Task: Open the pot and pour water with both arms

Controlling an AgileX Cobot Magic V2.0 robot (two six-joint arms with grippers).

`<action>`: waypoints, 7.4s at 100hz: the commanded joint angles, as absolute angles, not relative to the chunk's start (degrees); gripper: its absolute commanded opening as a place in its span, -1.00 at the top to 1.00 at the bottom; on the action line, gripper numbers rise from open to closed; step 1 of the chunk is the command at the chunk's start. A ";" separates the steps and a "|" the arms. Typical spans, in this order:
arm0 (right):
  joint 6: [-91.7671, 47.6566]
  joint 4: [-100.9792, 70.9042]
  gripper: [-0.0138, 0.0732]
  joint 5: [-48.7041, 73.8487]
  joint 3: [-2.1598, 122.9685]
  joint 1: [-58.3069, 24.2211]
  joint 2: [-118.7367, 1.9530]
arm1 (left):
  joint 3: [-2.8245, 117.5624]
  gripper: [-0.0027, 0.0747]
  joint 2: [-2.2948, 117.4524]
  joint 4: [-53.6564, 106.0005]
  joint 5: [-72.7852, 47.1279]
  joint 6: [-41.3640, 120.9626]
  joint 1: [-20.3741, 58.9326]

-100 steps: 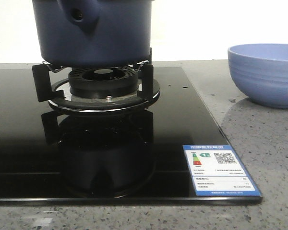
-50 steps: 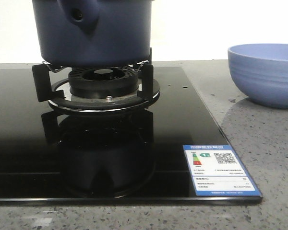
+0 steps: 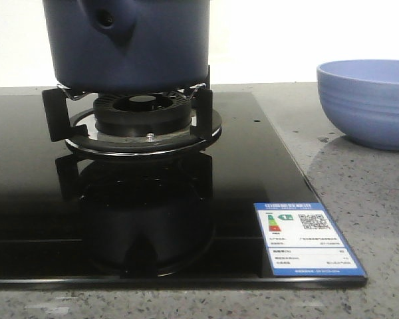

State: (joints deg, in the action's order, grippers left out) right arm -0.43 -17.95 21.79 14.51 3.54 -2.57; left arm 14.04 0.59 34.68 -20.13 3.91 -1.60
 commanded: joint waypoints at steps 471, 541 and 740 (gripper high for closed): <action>-5.35 -11.69 -0.04 31.27 49.47 1.53 -47.19 | 82.88 -0.07 81.77 61.66 -30.91 63.00 11.20; -5.35 -11.77 -0.04 45.41 66.00 9.31 -76.52 | 82.88 -0.07 81.77 62.62 -32.20 63.00 4.22; -5.75 -13.36 0.82 67.31 113.87 -9.53 -95.12 | 82.88 -0.07 81.77 62.62 -23.88 63.13 4.22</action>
